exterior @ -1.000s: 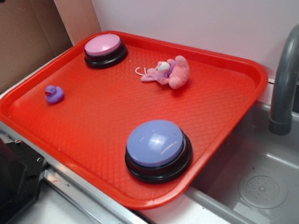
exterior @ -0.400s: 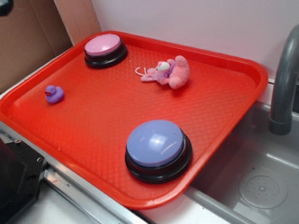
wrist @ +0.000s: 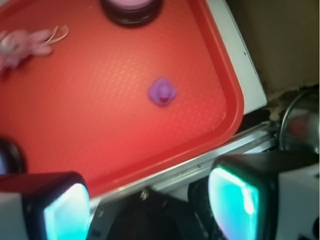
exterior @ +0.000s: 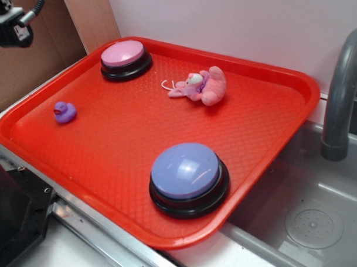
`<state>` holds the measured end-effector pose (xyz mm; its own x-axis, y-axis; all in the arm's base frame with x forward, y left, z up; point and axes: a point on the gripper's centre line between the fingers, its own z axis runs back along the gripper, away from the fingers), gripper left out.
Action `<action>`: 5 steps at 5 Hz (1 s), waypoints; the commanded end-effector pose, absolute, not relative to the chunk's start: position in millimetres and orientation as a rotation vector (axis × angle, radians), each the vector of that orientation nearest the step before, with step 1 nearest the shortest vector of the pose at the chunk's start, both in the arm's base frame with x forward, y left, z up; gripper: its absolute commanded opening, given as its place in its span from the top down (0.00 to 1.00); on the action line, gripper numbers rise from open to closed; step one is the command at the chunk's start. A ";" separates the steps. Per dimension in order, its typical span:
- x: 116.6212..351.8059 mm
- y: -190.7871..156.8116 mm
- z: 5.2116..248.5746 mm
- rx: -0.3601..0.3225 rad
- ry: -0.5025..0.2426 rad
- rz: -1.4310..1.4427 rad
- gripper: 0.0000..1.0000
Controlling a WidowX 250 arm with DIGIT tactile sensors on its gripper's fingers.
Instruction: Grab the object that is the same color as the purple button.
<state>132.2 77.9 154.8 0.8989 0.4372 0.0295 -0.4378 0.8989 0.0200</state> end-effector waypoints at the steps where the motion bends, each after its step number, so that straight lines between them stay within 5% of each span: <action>1: 146.4 109.0 108.4 0.062 -0.031 0.540 0.00; 3: 166.1 108.8 79.4 0.117 -0.071 0.478 0.00; 5: 170.0 111.5 46.5 0.117 -0.026 0.451 0.00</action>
